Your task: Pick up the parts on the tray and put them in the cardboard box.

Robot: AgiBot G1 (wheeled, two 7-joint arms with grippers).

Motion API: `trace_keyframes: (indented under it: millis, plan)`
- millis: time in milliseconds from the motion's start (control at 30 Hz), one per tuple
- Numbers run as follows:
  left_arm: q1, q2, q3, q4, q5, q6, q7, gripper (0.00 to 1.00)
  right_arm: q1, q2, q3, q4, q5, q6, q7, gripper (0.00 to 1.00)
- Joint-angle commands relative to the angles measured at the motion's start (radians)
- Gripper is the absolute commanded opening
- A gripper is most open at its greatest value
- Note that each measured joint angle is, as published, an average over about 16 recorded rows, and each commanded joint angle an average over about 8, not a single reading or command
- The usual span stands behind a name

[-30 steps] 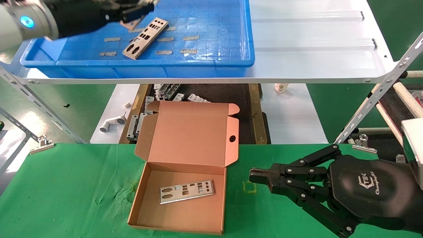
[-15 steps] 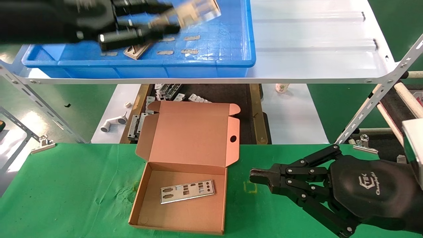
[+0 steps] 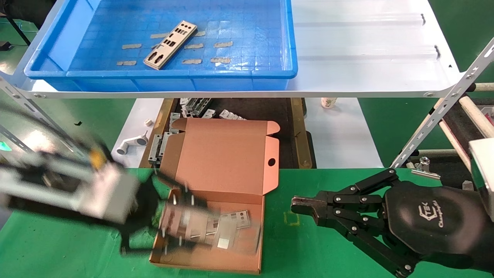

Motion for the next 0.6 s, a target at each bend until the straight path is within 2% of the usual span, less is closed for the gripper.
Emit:
trace_keyframes:
  millis: [33, 200, 400, 500, 533, 600]
  plan:
    - [0.029, -0.010, 0.063, -0.028, 0.015, -0.015, 0.022, 0.00, 0.000, 0.000, 0.000, 0.000, 0.000, 0.000, 0.000, 0.00]
    - [0.086, 0.061, 0.097, 0.062, 0.081, -0.108, 0.087, 0.00, 0.000, 0.000, 0.000, 0.000, 0.000, 0.000, 0.000, 0.00]
    - [0.130, 0.147, 0.111, 0.173, 0.103, -0.183, 0.128, 0.01, 0.000, 0.000, 0.000, 0.000, 0.000, 0.000, 0.000, 0.00]
    - [0.139, 0.182, 0.117, 0.222, 0.115, -0.203, 0.150, 0.12, 0.000, 0.000, 0.000, 0.000, 0.000, 0.000, 0.000, 0.00]
    - [0.140, 0.192, 0.120, 0.238, 0.118, -0.206, 0.154, 0.17, 0.000, 0.000, 0.000, 0.000, 0.000, 0.000, 0.000, 0.00]
    - [0.141, 0.210, 0.124, 0.268, 0.124, -0.210, 0.162, 0.35, 0.000, 0.000, 0.000, 0.000, 0.000, 0.000, 0.000, 0.00]
